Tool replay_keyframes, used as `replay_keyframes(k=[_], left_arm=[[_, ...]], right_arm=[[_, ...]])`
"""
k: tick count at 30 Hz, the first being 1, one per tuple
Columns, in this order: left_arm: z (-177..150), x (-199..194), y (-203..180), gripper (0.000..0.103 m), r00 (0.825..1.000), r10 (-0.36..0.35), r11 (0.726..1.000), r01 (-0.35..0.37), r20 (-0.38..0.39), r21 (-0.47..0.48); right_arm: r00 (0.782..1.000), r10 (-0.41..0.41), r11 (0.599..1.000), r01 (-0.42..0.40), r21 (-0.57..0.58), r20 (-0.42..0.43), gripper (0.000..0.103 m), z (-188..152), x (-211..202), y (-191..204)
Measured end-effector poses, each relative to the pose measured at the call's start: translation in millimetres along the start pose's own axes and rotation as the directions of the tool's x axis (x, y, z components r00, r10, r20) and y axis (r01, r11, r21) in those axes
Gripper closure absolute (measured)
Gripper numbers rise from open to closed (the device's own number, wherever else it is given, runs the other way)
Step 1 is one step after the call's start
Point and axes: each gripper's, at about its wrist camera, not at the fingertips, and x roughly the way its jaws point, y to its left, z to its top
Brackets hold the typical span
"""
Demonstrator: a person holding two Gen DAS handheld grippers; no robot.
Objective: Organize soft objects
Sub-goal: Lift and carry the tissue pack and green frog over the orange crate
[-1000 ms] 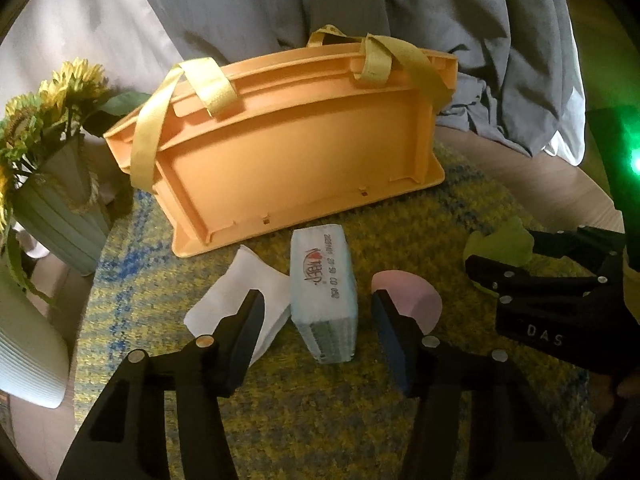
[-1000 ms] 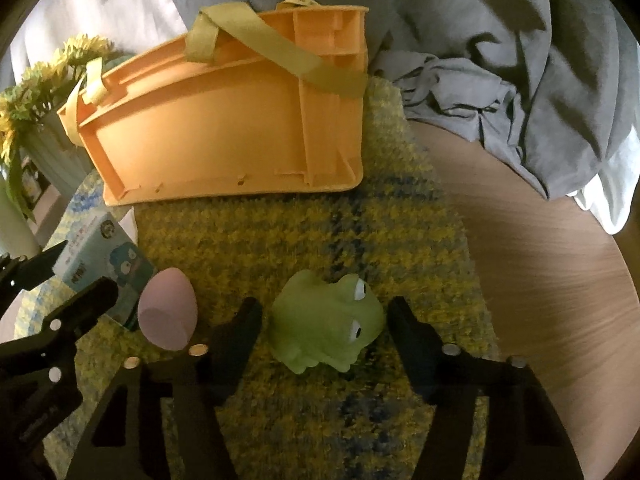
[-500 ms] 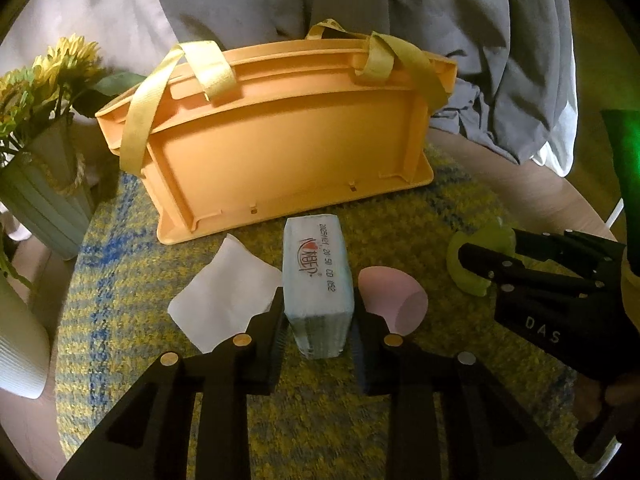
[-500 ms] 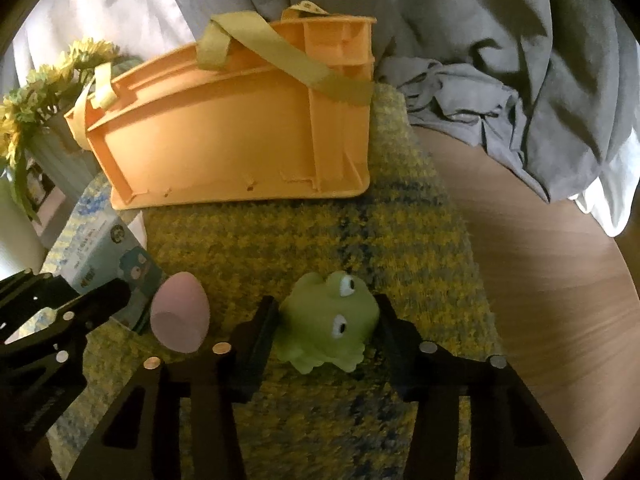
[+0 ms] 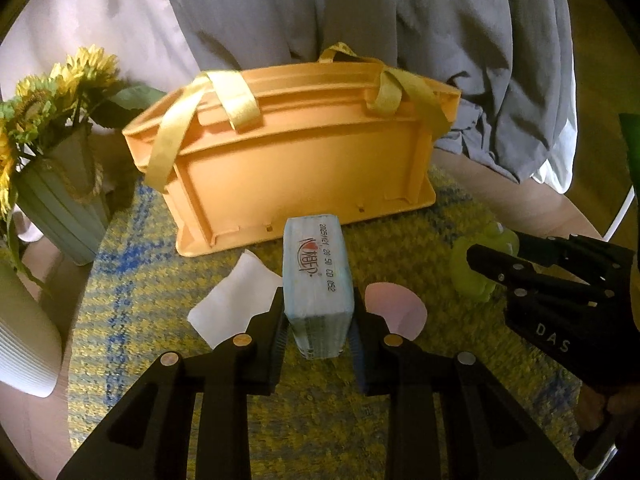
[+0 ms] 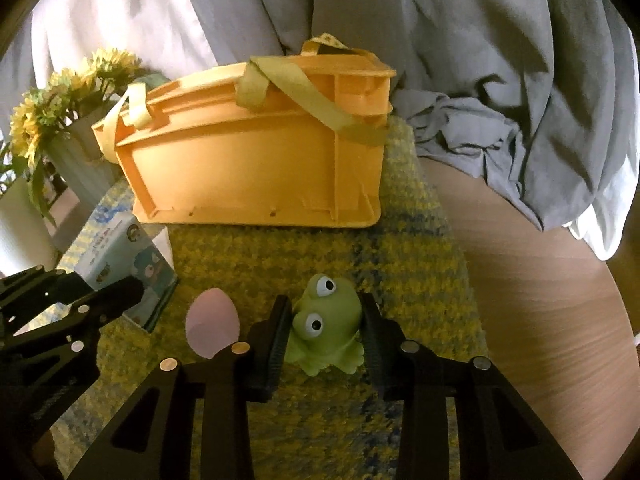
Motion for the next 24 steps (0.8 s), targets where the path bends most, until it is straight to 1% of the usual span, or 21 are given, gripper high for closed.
replay_keyframes(k=[6, 12, 19, 22, 24], left_arm=[[7, -16, 2, 0.075, 0.999, 0.004, 1.0, -0.004, 0.045, -0.006], [15, -37, 8, 0.075, 0.995, 0.008, 1.0, -0.006, 0.103, -0.023], [28, -63, 18, 0.075, 0.986, 0.017, 0.999, -0.009, 0.168, -0.051], [34, -74, 20, 0.075, 0.98, 0.033, 0.998, -0.024, 0.197, -0.051], [37, -81, 22, 0.075, 0.976, 0.03, 0.998, -0.019, 0.214, -0.052]], right_arm=[[0.999, 0.009, 1.0, -0.009, -0.007, 0.041, 0.068, 9, -16, 5], [0.994, 0.019, 1.0, -0.017, -0.017, 0.105, 0.068, 20, -40, 12], [0.98, 0.03, 0.999, -0.025, -0.028, 0.195, 0.068, 35, -70, 23], [0.974, 0.036, 0.999, -0.03, -0.029, 0.225, 0.068, 40, -80, 26], [0.968, 0.042, 0.999, -0.035, -0.033, 0.246, 0.068, 43, -86, 28]])
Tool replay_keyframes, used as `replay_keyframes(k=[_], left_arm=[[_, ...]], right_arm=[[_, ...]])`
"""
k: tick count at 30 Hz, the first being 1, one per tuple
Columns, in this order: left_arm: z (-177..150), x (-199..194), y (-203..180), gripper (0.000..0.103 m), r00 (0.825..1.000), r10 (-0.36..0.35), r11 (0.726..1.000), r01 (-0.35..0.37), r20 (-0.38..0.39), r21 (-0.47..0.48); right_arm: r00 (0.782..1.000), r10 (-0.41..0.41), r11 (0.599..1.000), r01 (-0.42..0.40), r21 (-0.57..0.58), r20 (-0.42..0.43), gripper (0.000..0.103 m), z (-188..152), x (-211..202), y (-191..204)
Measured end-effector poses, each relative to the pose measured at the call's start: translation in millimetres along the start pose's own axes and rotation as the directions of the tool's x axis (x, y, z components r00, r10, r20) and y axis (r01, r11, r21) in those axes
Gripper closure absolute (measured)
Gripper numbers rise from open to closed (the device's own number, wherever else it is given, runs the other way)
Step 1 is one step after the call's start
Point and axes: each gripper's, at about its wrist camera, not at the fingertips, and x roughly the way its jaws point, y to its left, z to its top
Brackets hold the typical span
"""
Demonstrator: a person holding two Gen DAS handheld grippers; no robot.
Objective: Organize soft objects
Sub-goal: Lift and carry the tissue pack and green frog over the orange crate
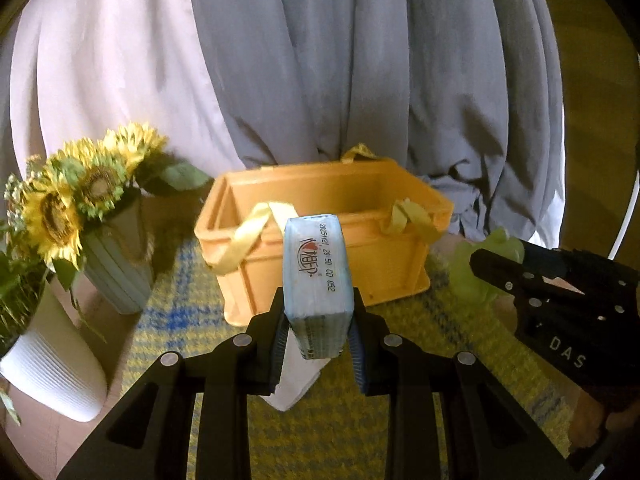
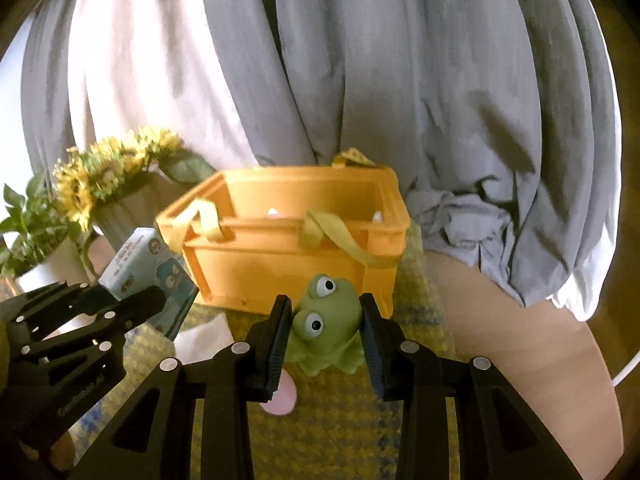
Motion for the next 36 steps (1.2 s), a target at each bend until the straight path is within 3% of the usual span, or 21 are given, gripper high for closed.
replay_keyframes(k=[9, 21, 36], left_arm=[[20, -28, 7, 0.075, 0.995, 0.023, 1.0, -0.023, 0.1, -0.002], [51, -43, 20, 0.075, 0.974, 0.064, 0.998, -0.066, 0.219, -0.002], [88, -40, 29, 0.075, 0.946, 0.091, 0.995, -0.098, 0.311, 0.005]], right_arm=[[0.995, 0.031, 0.999, -0.031, -0.01, 0.098, 0.068, 21, -19, 10], [0.967, 0.056, 0.998, -0.054, -0.012, 0.25, 0.068, 55, -32, 21], [0.942, 0.055, 0.999, -0.051, -0.02, 0.33, 0.068, 91, -29, 23]])
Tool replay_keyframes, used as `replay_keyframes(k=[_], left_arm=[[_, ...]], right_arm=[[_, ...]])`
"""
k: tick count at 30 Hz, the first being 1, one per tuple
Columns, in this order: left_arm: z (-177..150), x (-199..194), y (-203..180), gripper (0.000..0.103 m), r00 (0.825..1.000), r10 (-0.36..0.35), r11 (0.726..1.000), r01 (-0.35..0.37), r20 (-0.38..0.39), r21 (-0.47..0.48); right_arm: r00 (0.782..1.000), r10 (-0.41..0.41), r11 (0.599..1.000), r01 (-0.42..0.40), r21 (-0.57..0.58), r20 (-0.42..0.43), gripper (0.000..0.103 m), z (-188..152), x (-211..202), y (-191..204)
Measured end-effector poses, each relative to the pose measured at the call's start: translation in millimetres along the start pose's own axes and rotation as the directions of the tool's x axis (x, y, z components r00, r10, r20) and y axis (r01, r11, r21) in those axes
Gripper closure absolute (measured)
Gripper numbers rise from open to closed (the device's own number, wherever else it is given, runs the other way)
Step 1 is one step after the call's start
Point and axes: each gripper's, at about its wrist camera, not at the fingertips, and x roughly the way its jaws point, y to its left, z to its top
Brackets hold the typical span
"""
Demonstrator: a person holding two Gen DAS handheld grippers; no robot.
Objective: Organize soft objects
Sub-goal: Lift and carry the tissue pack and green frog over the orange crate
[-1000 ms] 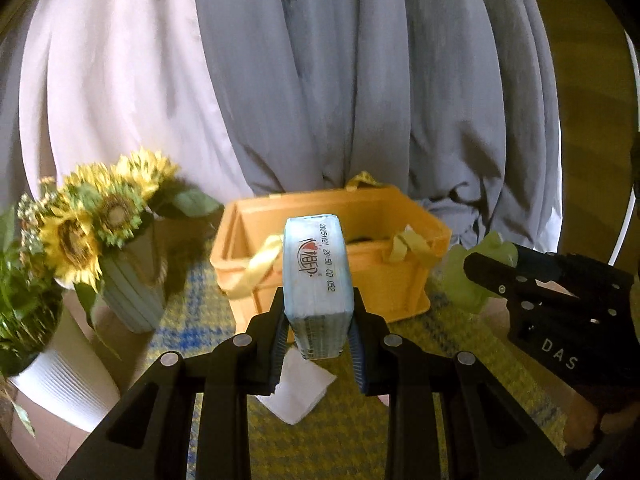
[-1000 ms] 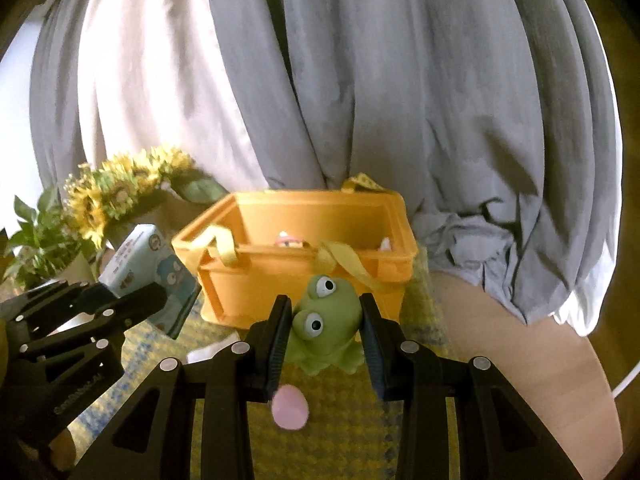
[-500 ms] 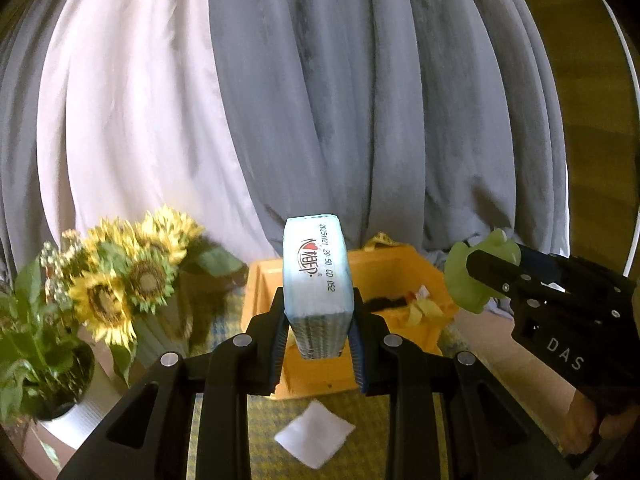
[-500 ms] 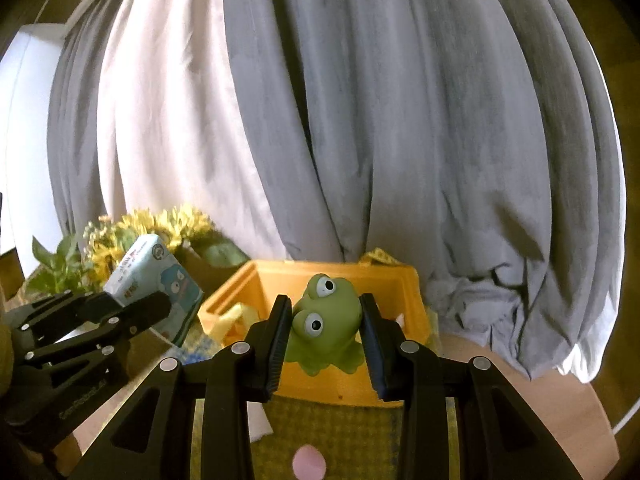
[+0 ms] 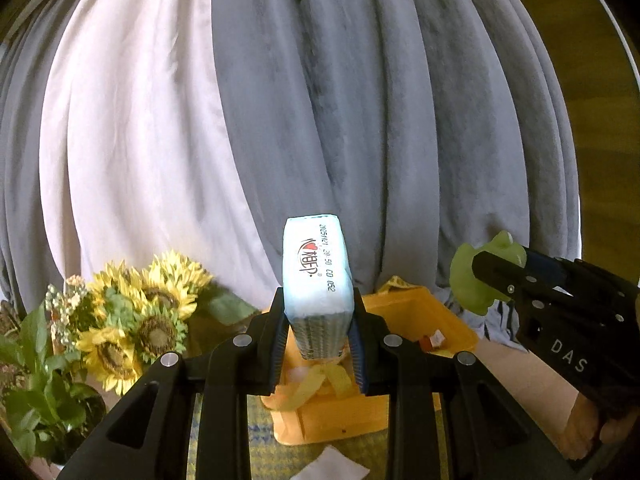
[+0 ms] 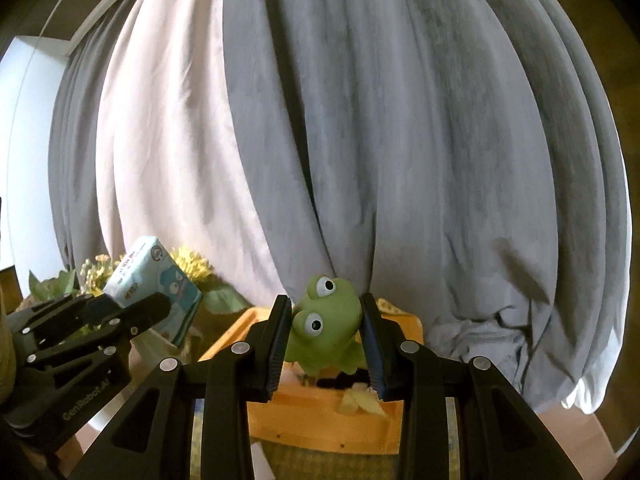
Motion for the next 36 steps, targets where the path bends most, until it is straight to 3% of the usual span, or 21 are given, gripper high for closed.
replay_keyframes(k=[13, 25, 36], left_arm=[[16, 28, 4, 0.075, 1.0, 0.017, 0.999, -0.018, 0.021, 0.027], [8, 87, 11, 0.075, 0.995, 0.004, 1.0, -0.002, -0.097, 0.016], [-11, 139, 11, 0.075, 0.979, -0.02, 0.999, 0.025, -0.205, 0.023]], right_arm=[[1.0, 0.003, 1.0, -0.003, 0.018, 0.009, 0.068, 14, 32, -6], [0.998, -0.024, 1.0, 0.025, 0.009, -0.063, 0.068, 13, 85, -13], [0.979, -0.032, 0.999, 0.038, 0.029, -0.2, 0.067, -3, 137, -23]])
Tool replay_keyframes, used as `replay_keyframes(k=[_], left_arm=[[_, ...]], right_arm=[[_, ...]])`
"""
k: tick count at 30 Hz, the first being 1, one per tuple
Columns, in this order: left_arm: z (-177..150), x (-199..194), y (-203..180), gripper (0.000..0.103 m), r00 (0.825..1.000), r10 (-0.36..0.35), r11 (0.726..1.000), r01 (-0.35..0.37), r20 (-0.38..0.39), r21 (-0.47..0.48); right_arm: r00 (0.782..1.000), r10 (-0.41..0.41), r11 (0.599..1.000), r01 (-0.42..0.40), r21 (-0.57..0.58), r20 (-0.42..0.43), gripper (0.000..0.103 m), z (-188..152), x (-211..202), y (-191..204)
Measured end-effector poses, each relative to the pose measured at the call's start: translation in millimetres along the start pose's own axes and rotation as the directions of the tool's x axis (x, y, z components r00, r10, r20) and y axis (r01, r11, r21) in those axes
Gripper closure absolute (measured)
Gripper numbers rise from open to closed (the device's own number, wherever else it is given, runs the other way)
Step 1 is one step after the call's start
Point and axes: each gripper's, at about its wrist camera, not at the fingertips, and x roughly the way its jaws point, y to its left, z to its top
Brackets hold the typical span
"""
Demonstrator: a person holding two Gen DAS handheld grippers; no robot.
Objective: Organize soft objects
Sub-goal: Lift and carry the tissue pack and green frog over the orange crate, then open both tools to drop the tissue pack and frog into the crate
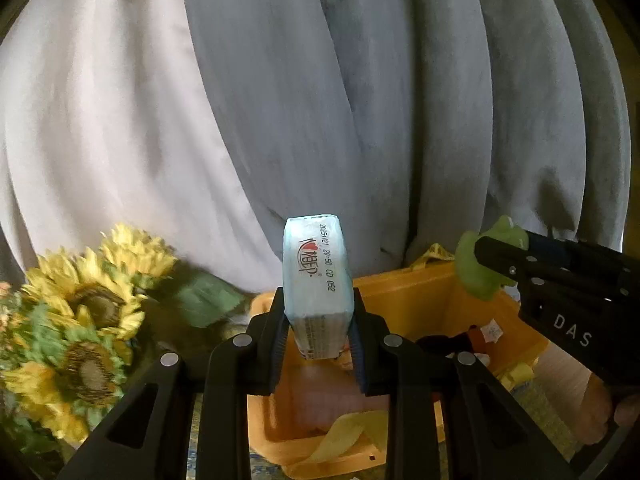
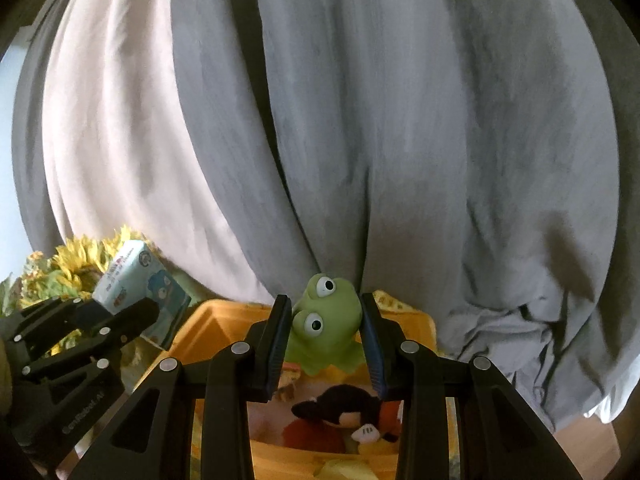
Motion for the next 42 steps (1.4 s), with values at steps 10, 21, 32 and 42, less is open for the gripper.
replay_keyframes(k=[10, 21, 32, 42], left_arm=[[-12, 42, -4, 0.075, 0.991, -0.032, 0.999, 0.032, -0.128, -0.001], [-22, 65, -13, 0.068, 0.97, -0.075, 0.997, 0.081, -0.232, 0.014], [-19, 49, -13, 0.052, 0.976, -0.07, 0.997, 0.074, -0.205, 0.014], [-9, -7, -7, 0.037, 0.996, -0.03, 0.999, 0.032, -0.079, 0.021]], right_arm=[[0.99, 0.022, 0.998, -0.014, 0.059, -0.141, 0.067, -15, 41, -9], [0.972, 0.029, 0.996, -0.009, 0.086, -0.232, 0.066, -30, 65, -18], [0.97, 0.01, 0.994, 0.016, 0.104, -0.245, 0.051, -34, 63, -23], [0.983, -0.025, 0.996, 0.039, 0.076, -0.182, 0.045, -27, 21, -16]])
